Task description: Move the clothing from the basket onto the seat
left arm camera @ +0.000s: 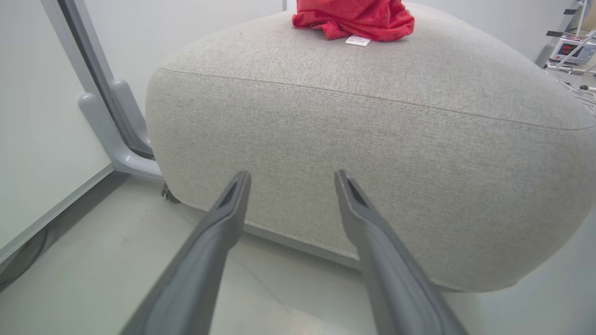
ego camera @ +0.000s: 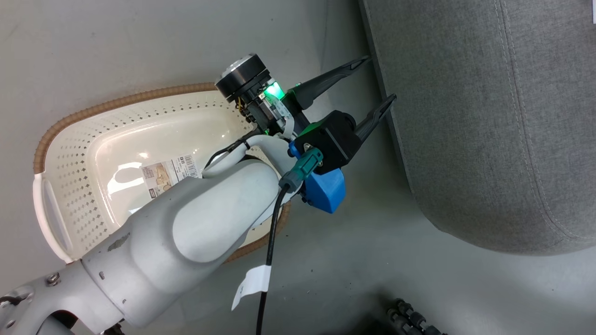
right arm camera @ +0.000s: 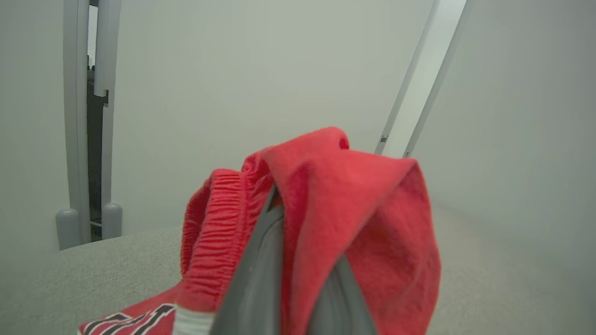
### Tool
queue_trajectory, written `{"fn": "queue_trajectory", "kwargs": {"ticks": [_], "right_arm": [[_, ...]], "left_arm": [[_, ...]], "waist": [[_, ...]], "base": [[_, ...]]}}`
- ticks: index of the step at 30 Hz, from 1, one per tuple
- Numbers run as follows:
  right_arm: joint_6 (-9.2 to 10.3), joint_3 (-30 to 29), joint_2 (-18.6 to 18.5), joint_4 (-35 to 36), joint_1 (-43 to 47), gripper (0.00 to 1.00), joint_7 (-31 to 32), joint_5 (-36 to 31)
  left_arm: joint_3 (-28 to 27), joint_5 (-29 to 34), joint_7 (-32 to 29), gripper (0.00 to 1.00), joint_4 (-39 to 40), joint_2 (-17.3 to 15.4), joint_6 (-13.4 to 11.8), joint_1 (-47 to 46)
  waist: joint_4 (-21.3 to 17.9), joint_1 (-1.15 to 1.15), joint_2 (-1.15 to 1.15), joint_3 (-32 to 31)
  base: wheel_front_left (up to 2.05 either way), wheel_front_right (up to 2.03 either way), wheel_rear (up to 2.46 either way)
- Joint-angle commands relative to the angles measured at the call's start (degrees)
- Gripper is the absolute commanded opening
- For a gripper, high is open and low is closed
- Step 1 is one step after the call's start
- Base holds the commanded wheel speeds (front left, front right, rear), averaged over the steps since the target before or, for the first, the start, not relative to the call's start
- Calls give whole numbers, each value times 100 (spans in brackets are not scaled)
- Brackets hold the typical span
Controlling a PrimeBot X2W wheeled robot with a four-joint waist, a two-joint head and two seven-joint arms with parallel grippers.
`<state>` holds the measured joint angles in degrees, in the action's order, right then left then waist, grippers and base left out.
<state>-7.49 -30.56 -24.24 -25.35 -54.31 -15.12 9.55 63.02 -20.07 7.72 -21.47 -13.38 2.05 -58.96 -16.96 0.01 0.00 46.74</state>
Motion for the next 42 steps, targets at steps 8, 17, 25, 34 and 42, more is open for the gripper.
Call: {"fn": "queue_trajectory", "kwargs": {"ticks": [8, 17, 25, 34, 42], "right_arm": [[0, 184, 534, -141, 426, 0, -5, -119], [0, 217, 583, -174, 697, 100, -5, -33], [0, 437, 419, 321, 1480, 100, -5, -1], [-1, 475, 511, 901, 2558, 100, -5, -78], [-1, 1073, 667, 1341, 3063, 100, -5, -144]], "left_arm": [[19, -30, 38, 100, 18, -23, -48, -101], [41, -65, 179, 100, -76, 60, -94, -84], [27, -198, 492, 100, -314, 216, -127, 154], [-268, -482, 732, 100, -555, 375, -282, 677], [-1037, -437, 752, 100, -177, 333, -481, 1383]], "waist": [[45, -1, 0, 13], [174, -1, 0, -130], [239, -1, 0, -760], [385, -1, 0, -1803], [683, -1, 0, -2555]], "base": [[0, 0, 0], [0, 0, 0], [0, 0, 0], [0, 0, 0], [0, 0, 0]]}}
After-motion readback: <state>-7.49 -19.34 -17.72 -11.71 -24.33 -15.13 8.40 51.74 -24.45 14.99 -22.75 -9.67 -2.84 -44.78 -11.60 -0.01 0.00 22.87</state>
